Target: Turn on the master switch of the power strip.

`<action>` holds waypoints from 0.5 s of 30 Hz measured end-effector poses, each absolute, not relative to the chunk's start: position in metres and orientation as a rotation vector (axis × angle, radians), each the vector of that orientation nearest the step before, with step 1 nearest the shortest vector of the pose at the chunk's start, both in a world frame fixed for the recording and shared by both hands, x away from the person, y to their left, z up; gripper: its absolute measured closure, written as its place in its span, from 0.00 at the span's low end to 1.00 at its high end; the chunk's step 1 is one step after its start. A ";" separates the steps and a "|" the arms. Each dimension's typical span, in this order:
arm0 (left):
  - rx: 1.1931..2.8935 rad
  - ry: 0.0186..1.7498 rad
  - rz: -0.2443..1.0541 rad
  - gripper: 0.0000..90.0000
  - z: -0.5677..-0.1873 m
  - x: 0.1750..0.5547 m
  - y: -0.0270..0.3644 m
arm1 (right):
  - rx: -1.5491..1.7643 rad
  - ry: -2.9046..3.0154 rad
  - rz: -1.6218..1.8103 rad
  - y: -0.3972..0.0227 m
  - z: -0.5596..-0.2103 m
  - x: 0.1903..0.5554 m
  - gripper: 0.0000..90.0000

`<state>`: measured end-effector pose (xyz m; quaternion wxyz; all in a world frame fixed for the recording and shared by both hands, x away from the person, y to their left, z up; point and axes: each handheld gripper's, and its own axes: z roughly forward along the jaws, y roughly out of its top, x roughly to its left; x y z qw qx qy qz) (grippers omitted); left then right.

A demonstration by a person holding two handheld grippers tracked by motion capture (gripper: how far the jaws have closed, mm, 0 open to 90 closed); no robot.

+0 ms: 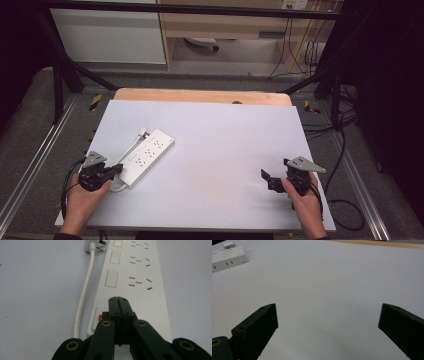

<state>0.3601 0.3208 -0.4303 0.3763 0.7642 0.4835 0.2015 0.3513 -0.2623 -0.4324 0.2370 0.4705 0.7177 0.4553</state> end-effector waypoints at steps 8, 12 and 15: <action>1.950 1.230 0.512 1.00 -0.431 0.360 0.320 | 1.290 1.967 1.248 -0.262 -0.432 0.351 0.03; 1.945 1.225 0.510 1.00 -0.431 0.360 0.320 | 1.289 1.966 1.249 -0.262 -0.432 0.351 0.03; 1.936 1.216 0.510 1.00 -0.430 0.360 0.319 | 1.290 1.966 1.250 -0.263 -0.432 0.351 0.03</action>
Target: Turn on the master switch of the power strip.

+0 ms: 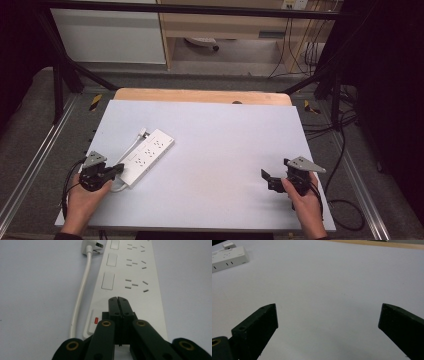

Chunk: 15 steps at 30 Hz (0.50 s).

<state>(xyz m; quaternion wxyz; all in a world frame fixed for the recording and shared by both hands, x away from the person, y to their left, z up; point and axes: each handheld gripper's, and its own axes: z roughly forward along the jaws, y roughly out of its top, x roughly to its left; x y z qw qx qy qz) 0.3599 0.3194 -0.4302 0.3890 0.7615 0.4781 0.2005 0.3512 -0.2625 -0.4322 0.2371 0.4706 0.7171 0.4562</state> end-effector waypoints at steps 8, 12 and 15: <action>1.914 1.213 0.501 1.00 -0.430 0.360 0.320 | 1.289 1.966 1.250 -0.262 -0.432 0.351 0.03; 1.902 1.204 0.503 1.00 -0.429 0.360 0.321 | 1.289 1.967 1.249 -0.262 -0.432 0.351 0.03; 1.889 1.204 0.508 1.00 -0.429 0.359 0.321 | 1.288 1.968 1.248 -0.262 -0.432 0.351 0.03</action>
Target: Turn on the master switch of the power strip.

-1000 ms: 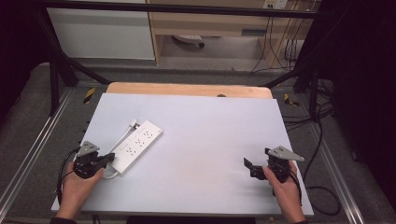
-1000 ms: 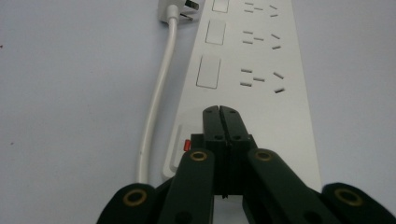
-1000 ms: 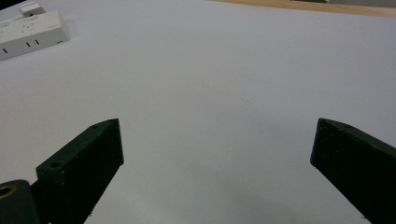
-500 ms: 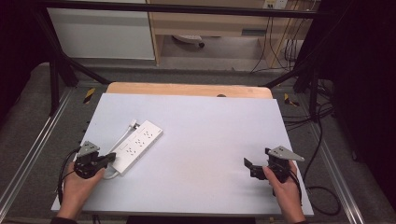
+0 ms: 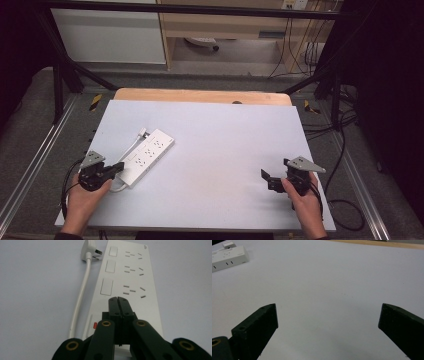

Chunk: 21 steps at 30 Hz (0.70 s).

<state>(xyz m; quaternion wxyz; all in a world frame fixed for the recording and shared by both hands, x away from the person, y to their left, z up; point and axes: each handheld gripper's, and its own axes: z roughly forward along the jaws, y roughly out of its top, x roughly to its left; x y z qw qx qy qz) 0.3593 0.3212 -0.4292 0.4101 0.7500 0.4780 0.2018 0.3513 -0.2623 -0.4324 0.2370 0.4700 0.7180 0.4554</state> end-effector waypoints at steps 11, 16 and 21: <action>1.830 1.193 0.532 0.92 -0.427 0.359 0.323 | 1.288 1.967 1.249 -0.262 -0.432 0.351 0.03; 1.821 1.174 0.536 0.90 -0.426 0.358 0.322 | 1.287 1.967 1.248 -0.262 -0.432 0.351 0.03; 1.797 1.161 0.545 0.83 -0.424 0.358 0.322 | 1.289 1.968 1.249 -0.262 -0.432 0.351 0.03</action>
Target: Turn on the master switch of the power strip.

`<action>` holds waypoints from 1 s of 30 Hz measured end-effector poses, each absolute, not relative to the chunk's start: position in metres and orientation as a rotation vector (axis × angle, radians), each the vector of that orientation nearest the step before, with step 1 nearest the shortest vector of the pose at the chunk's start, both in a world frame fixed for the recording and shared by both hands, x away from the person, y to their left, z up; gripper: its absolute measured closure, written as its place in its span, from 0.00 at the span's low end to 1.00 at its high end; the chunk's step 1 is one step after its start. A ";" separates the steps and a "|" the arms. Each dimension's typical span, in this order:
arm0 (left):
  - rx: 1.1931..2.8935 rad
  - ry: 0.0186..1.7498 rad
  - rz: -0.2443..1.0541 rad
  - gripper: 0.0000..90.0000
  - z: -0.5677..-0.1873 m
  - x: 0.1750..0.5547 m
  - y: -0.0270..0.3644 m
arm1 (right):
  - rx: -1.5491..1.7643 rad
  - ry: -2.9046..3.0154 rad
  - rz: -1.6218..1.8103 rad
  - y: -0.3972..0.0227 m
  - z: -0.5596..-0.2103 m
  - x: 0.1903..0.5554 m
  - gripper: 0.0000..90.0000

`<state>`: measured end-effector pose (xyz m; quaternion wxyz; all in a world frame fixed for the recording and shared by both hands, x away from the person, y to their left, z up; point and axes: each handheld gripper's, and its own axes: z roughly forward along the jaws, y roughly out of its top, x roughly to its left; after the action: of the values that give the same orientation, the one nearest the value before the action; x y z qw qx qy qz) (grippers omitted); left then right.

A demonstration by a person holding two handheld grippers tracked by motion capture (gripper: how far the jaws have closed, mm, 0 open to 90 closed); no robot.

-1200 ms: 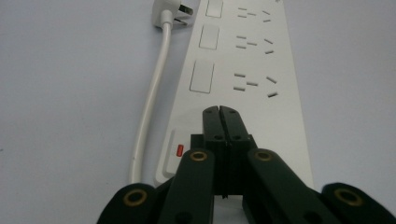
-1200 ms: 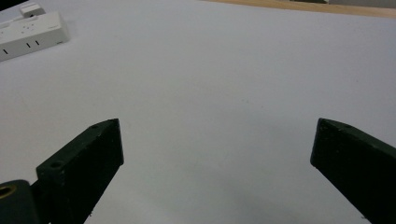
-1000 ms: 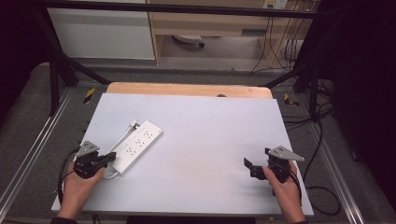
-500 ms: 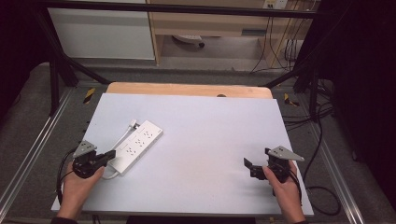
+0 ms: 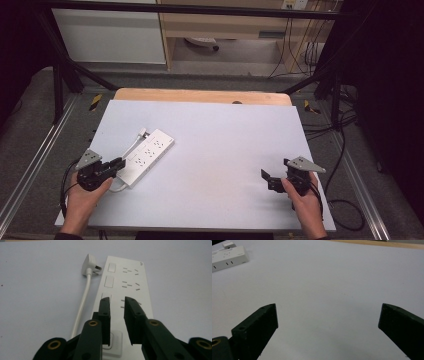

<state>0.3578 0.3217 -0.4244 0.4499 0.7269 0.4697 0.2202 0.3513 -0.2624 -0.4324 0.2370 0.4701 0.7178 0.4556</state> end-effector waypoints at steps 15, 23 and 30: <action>1.764 1.111 0.559 0.66 -0.421 0.357 0.317 | 1.289 1.968 1.248 -0.263 -0.433 0.351 0.03; 1.744 1.094 0.548 0.55 -0.419 0.356 0.315 | 1.288 1.970 1.246 -0.262 -0.433 0.351 0.03; 1.724 1.092 0.517 0.44 -0.416 0.355 0.313 | 1.288 1.969 1.248 -0.263 -0.433 0.351 0.03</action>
<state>0.3547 0.3126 -0.4164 0.4954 0.7114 0.4505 0.2135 0.3514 -0.2626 -0.4327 0.2369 0.4698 0.7183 0.4552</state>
